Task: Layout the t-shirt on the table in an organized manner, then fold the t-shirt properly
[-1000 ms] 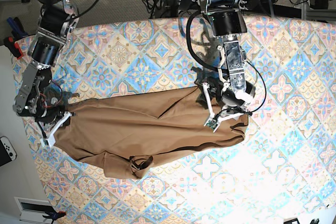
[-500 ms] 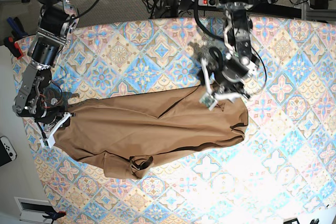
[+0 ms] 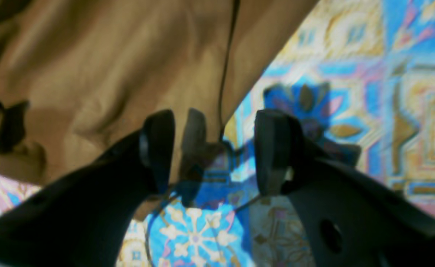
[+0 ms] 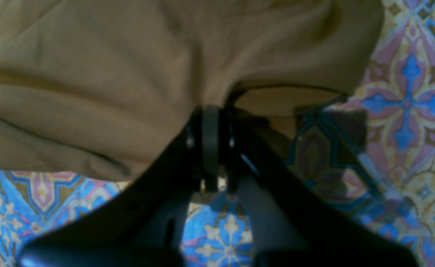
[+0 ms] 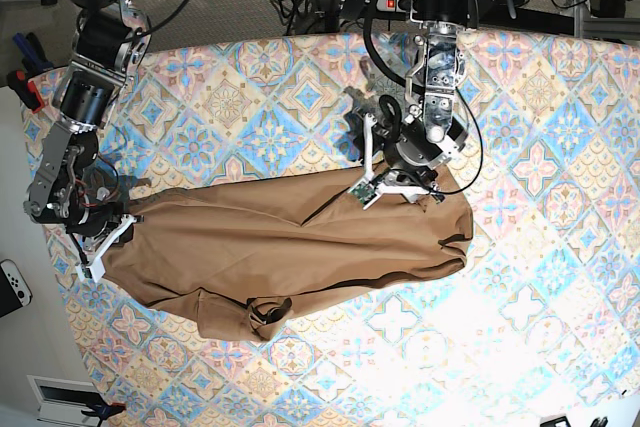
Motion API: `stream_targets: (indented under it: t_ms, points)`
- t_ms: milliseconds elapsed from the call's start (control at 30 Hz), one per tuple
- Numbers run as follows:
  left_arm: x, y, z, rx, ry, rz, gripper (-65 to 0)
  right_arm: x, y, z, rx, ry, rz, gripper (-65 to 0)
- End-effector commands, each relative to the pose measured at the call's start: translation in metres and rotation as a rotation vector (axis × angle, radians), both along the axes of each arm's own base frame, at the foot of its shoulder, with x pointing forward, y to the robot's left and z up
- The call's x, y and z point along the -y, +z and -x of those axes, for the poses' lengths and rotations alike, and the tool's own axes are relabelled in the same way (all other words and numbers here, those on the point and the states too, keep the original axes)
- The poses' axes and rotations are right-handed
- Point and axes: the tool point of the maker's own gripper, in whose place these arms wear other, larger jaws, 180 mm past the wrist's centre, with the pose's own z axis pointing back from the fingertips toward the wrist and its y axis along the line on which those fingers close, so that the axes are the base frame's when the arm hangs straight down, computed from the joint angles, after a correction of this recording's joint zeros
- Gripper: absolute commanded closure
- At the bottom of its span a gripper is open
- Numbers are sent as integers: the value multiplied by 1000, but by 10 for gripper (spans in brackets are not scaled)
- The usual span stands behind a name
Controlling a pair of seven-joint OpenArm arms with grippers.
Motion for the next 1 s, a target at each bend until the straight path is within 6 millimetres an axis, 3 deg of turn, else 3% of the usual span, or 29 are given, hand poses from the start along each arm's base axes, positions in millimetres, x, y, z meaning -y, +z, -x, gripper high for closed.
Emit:
stream_targets:
  t_ms: [0,100,267,567,967]
  points:
    - [4,16,-14,57,1,19,-314,8,24,-15,72,-6,12,0]
    - [1,22,-22,76,0,4,-314,8,24,-15,72,-6,12,0]
    - [0,-1,-18,5,-1,2,-314,8,24,-15,73,-6,12,0]
    - [-1,-4,-16,-5,0,1,-313,8,25,-16,76,-6,11,0]
    - [-33,-14,-22,-31,62,-30,-312,8,25,-16,78,-6,11,0]
